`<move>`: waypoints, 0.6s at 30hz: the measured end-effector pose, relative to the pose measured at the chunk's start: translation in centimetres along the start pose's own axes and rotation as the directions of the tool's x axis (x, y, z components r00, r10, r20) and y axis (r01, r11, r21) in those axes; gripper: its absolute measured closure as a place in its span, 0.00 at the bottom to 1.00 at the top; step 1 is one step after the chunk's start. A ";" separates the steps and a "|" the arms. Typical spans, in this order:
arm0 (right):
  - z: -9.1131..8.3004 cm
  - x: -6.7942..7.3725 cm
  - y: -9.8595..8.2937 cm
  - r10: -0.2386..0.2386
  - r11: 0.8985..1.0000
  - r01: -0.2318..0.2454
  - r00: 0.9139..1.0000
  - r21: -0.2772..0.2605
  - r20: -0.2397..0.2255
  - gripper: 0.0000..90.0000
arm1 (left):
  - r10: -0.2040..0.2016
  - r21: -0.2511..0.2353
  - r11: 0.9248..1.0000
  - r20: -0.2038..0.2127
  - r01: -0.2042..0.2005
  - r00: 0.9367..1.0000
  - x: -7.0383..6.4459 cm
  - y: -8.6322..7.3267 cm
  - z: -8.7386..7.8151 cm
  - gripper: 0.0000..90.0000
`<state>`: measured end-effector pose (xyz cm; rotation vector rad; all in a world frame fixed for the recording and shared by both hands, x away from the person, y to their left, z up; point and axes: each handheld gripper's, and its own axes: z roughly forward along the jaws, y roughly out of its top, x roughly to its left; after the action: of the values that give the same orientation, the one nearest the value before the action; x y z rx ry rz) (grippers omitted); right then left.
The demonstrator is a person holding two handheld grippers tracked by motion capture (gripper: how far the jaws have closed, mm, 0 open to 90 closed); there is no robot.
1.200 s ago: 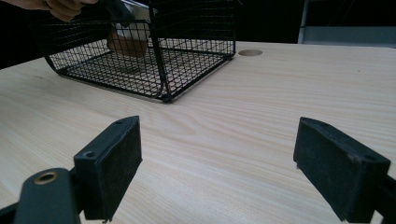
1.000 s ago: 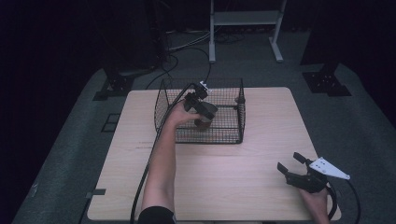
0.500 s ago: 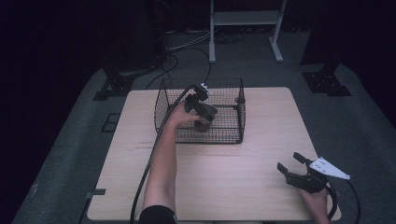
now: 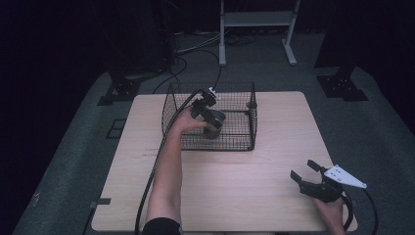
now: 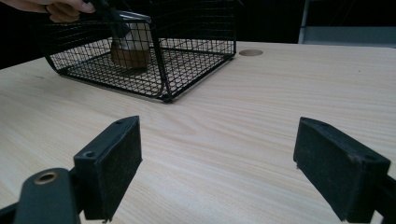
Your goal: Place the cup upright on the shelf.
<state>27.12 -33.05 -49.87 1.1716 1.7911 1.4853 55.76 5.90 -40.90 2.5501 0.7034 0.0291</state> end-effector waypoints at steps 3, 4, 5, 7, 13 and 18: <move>0.0 0.0 0.0 0.000 1.000 0.000 1.000 0.000 -0.001 0.16 | 0.004 0.005 1.000 -0.003 -0.004 1.000 -0.2 0.0 -0.1 0.16; 0.0 0.0 0.0 0.000 1.000 0.000 1.000 0.000 -0.001 0.16 | 0.004 0.005 1.000 -0.003 -0.004 1.000 -0.2 0.0 -0.1 0.16; 0.0 0.0 0.0 -0.001 1.000 0.001 1.000 0.000 -0.001 0.16 | 0.006 0.005 1.000 -0.003 -0.006 1.000 -0.2 0.0 -0.2 0.16; 0.0 0.0 0.0 -0.001 1.000 0.001 1.000 0.000 -0.002 0.16 | 0.007 0.000 1.000 -0.010 -0.007 1.000 -0.3 -0.2 -0.2 0.15; 0.0 0.0 0.0 -0.002 1.000 0.002 1.000 0.002 -0.002 0.16 | -0.002 0.001 1.000 -0.018 0.002 1.000 -0.1 -0.6 -0.5 0.15; 0.0 0.0 0.0 -0.002 1.000 0.002 1.000 0.001 -0.002 0.16 | -0.001 -0.007 1.000 -0.019 0.000 1.000 -0.2 -0.9 -0.7 0.14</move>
<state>27.14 -33.04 -49.87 1.1693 1.7944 1.4851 55.09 6.79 -40.71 2.5460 0.7099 0.0557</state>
